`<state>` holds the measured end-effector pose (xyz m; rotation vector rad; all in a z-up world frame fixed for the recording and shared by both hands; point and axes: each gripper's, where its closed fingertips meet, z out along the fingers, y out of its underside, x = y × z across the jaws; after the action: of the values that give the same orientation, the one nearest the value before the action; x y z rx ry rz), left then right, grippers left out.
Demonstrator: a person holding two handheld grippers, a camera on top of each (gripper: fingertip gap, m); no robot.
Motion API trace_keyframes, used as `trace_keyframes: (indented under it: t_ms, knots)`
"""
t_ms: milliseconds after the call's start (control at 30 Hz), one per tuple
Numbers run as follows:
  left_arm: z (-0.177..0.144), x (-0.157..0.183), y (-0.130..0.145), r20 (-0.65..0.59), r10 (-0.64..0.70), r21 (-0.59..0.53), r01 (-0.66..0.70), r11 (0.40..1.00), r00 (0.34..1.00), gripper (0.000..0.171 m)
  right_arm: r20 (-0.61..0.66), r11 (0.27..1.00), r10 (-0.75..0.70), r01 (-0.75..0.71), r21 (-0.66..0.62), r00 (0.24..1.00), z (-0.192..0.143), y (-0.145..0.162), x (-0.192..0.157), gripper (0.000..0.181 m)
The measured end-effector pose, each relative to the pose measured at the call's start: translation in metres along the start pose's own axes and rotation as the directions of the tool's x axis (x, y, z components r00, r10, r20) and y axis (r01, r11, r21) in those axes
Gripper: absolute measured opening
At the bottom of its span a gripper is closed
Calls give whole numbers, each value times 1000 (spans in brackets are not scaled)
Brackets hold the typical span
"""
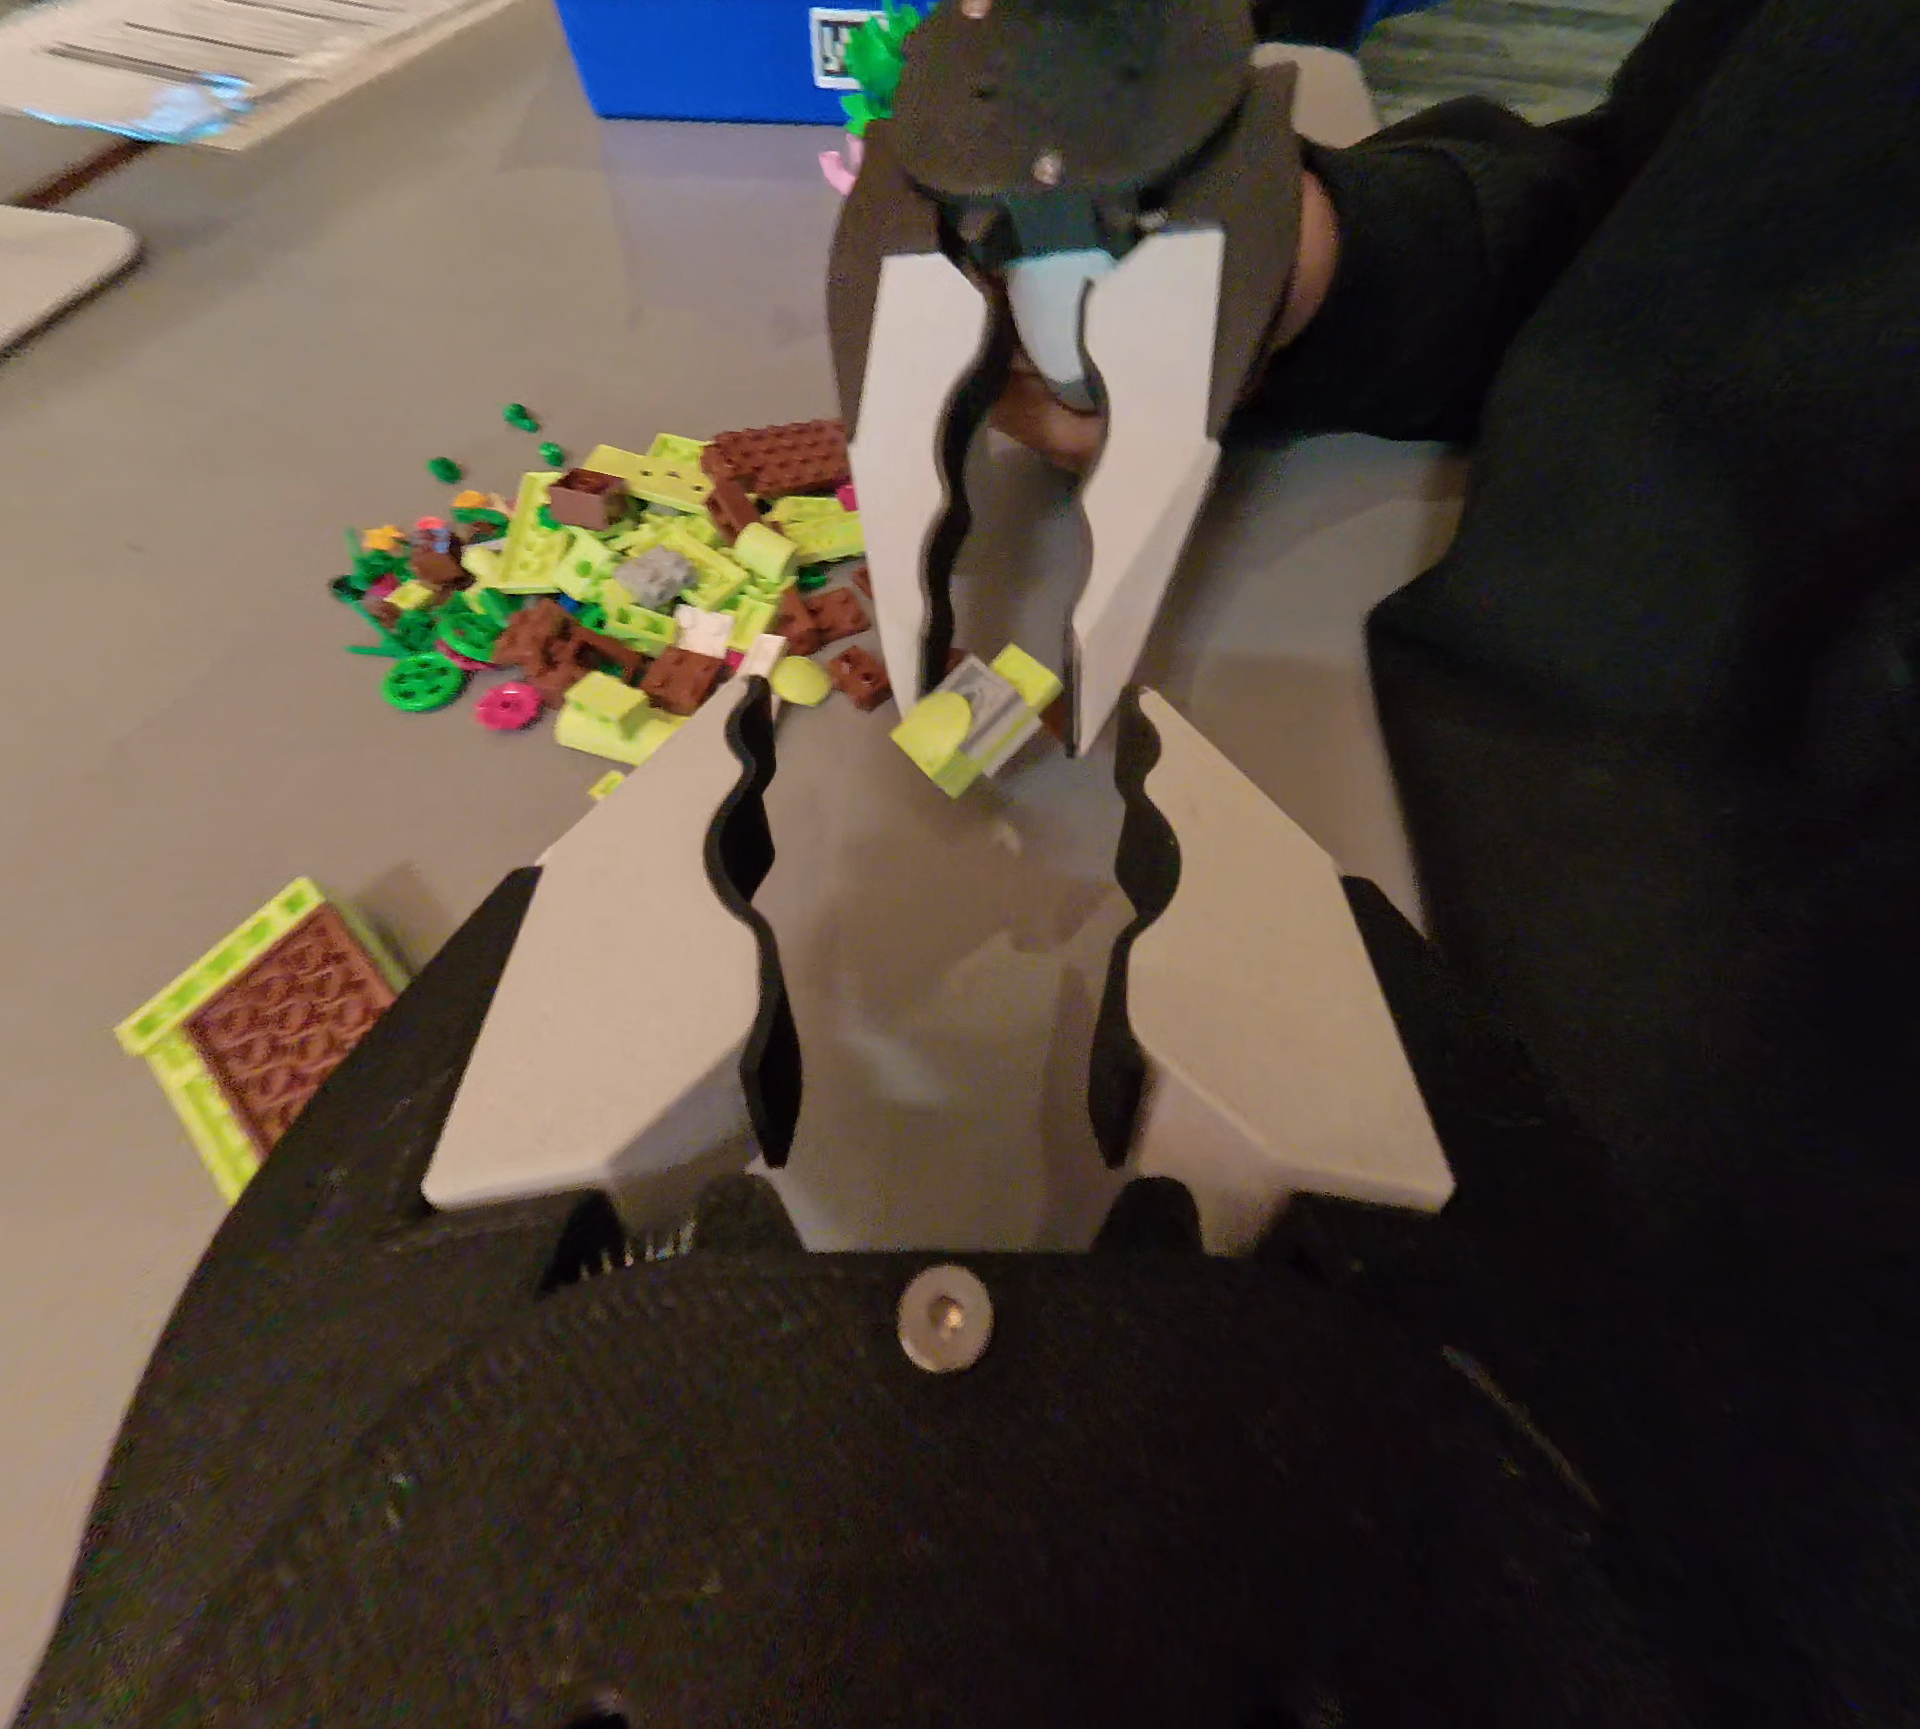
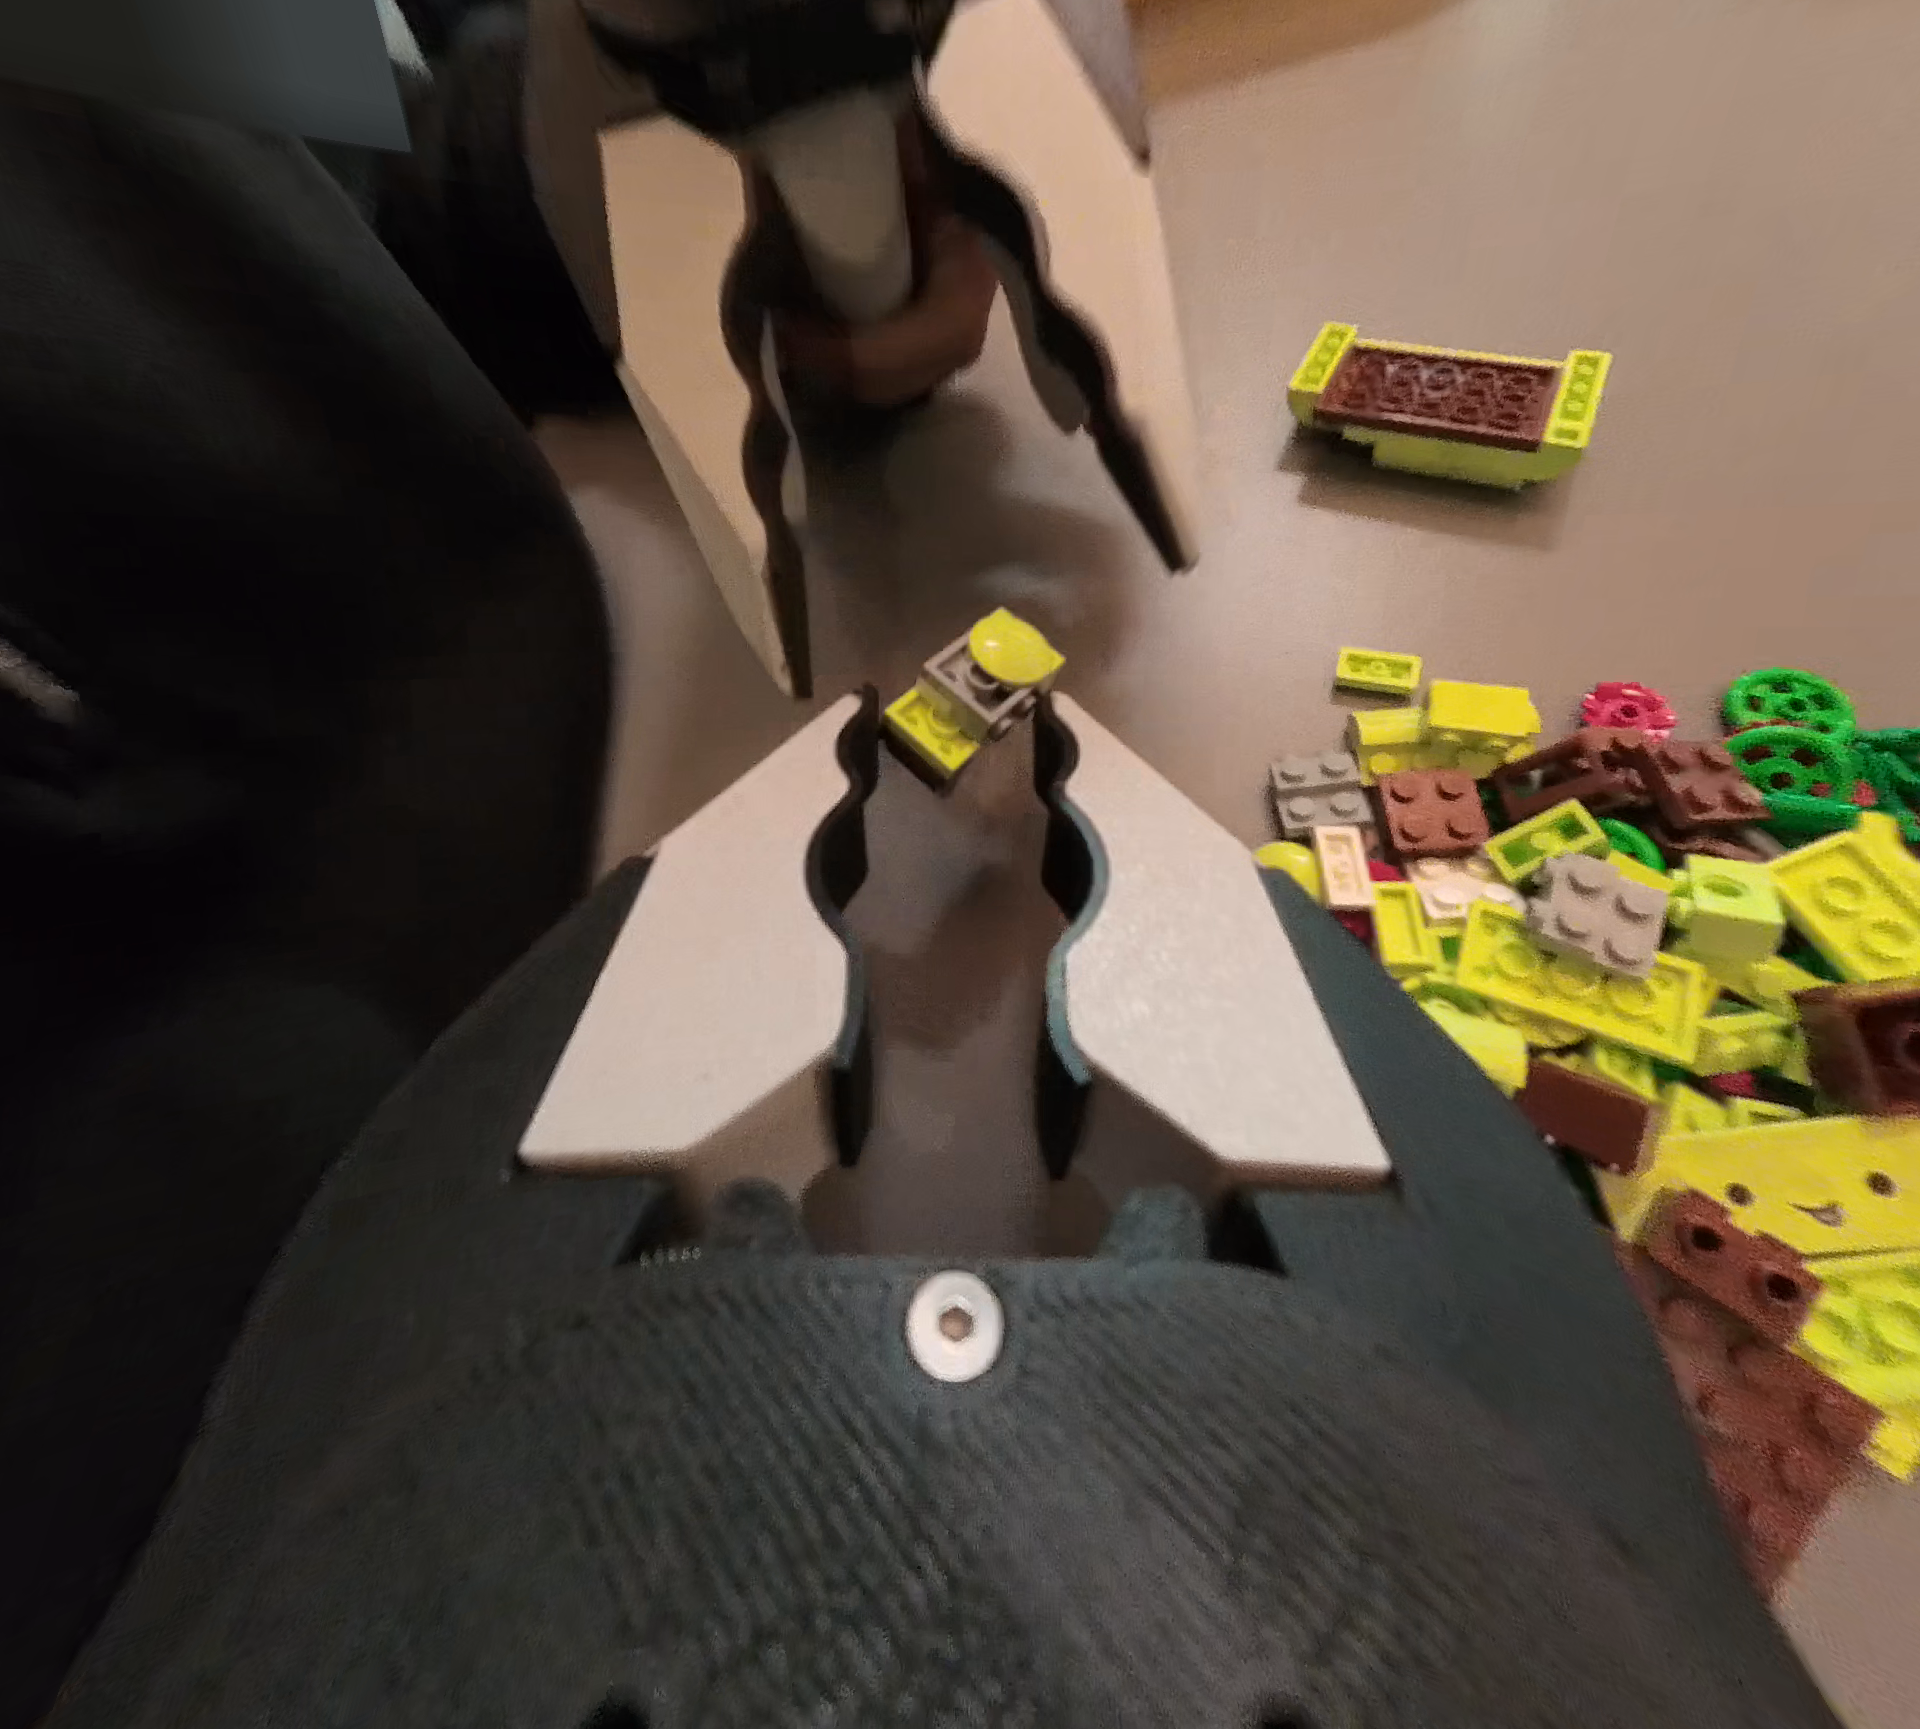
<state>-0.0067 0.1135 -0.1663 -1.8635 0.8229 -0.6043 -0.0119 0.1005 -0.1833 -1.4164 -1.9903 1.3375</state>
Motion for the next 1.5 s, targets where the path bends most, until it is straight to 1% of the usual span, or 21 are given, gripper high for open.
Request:
trace_keyframes:
  t_ms: [167,233,267,333,367,433,467,500,533,567,667,767,833,967,1000,1067,1167,1233,1300,1400,1500]
  knots:
    - [0,13,-8,-136,-140,49,148,988,981,62,193,961,150,-189,203,970,-19,-31,-10,28]
    - [-1,18,-15,-223,-236,81,259,962,946,60,241,931,180,-245,272,954,-26,-42,-10,28]
    - [-2,21,-18,-281,-290,96,328,940,915,60,251,917,189,-262,301,949,-28,-46,-8,28]
    - [-5,23,-28,-399,-405,122,486,866,823,60,239,898,192,-269,347,952,-31,-51,-4,28]
    - [-7,22,-34,-467,-456,129,569,812,758,58,230,895,182,-258,364,956,-32,-53,-4,28]
    - [-16,14,-48,-595,-526,140,723,677,608,53,196,892,152,-220,395,969,-33,-56,-4,27]
    - [-19,8,-53,-641,-546,141,782,607,539,47,174,891,131,-193,410,976,-33,-58,-4,28]
    - [-20,4,-54,-663,-564,130,817,561,493,36,151,888,108,-164,430,983,-34,-61,-3,27]
    - [-19,2,-54,-669,-569,128,828,546,478,22,125,884,90,-137,447,988,-35,-63,-3,28]
    - [-19,1,-54,-666,-570,138,831,539,481,13,102,882,73,-112,457,992,-36,-64,-2,27]
    - [-18,-3,-54,-619,-568,193,806,559,543,12,44,887,45,-60,459,998,-35,-63,1,27]
    - [-19,-4,-54,-591,-554,227,780,583,586,12,30,888,45,-53,457,999,-34,-63,3,27]
    - [-19,-6,-54,-584,-553,241,777,581,594,11,20,896,48,-52,442,999,-32,-61,4,28]
    - [-20,-14,-50,-550,-571,262,775,575,609,11,-7,907,67,-58,416,998,-31,-56,11,43]
    - [-19,-15,-49,-533,-573,266,766,586,623,11,-2,902,84,-75,426,996,-33,-57,13,43]
    - [-16,-16,-45,-475,-566,272,724,634,674,11,34,877,136,-136,461,990,-41,-60,17,41]
    - [-9,-15,-37,-356,-529,270,627,731,770,11,146,826,230,-272,494,962,-50,-63,21,39]
    - [-7,-12,-36,-321,-497,266,580,770,806,12,201,802,273,-338,493,941,-51,-62,23,39]
    - [-5,-10,-35,-293,-475,258,547,797,830,12,222,804,287,-360,473,932,-48,-59,23,39]
    - [-3,-6,-34,-264,-439,242,499,832,859,12,225,836,272,-346,426,935,-40,-54,17,34]
    - [-1,-2,-32,-246,-413,225,466,856,877,12,222,854,246,-319,412,944,-37,-53,12,18]
